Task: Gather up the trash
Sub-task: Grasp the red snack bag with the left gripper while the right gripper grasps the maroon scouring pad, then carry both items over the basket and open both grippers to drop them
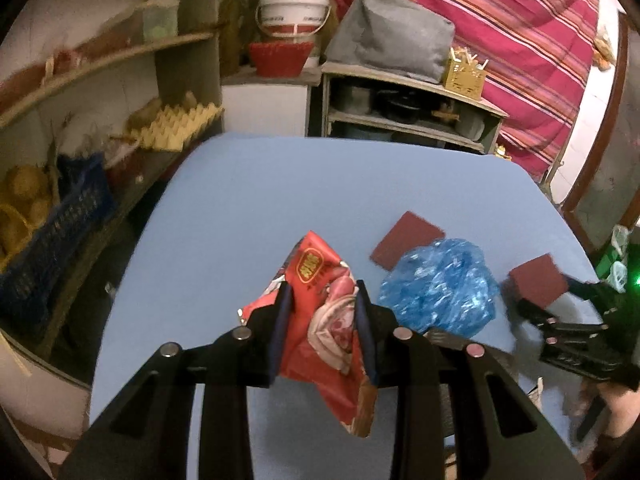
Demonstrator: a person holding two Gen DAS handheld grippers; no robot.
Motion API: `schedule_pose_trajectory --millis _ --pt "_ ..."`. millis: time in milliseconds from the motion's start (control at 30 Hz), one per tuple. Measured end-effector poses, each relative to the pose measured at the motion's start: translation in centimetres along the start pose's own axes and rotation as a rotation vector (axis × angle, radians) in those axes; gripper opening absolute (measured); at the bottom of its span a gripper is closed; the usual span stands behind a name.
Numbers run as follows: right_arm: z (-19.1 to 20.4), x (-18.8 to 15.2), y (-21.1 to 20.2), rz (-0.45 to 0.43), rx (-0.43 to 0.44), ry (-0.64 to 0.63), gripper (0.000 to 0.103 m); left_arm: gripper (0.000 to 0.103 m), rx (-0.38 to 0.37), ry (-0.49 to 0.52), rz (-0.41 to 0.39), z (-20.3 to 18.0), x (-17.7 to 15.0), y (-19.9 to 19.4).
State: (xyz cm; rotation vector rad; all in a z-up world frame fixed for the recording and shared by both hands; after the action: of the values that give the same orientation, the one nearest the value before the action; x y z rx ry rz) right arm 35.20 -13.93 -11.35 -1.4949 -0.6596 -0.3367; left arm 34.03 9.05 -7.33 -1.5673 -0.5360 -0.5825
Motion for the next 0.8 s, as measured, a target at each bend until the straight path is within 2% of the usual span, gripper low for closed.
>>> schedule_pose_trajectory --millis 67,333,533,800 --pt "-1.3 0.0 -1.5 -0.027 -0.012 0.009 0.084 0.031 0.013 0.023 -0.025 -1.5 0.6 -0.8" --pt "-9.5 -1.0 -8.0 -0.104 -0.029 0.118 0.084 0.032 -0.069 0.119 -0.121 -10.4 2.6 -4.5" --pt "-16.4 -3.2 -12.3 -0.15 -0.095 0.196 0.084 0.032 -0.138 0.184 -0.125 -19.0 3.1 -4.5" --pt "-26.0 -7.8 -16.9 -0.183 -0.195 0.324 0.084 0.032 -0.221 0.256 -0.116 -29.0 2.6 -4.3"
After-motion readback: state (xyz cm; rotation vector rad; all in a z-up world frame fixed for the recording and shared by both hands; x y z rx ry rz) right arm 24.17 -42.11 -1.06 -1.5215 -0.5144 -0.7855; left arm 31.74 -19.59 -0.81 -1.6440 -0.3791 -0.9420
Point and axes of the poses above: each gripper's, at about its wrist camera, not at the fingertips, and y roughly the way its jaws point, z to its left, x to its top, the point moved 9 cm from there along y, roughly the way its jaws point, and after that the axes turned 6 degrees about z, right-handed, at the moved point
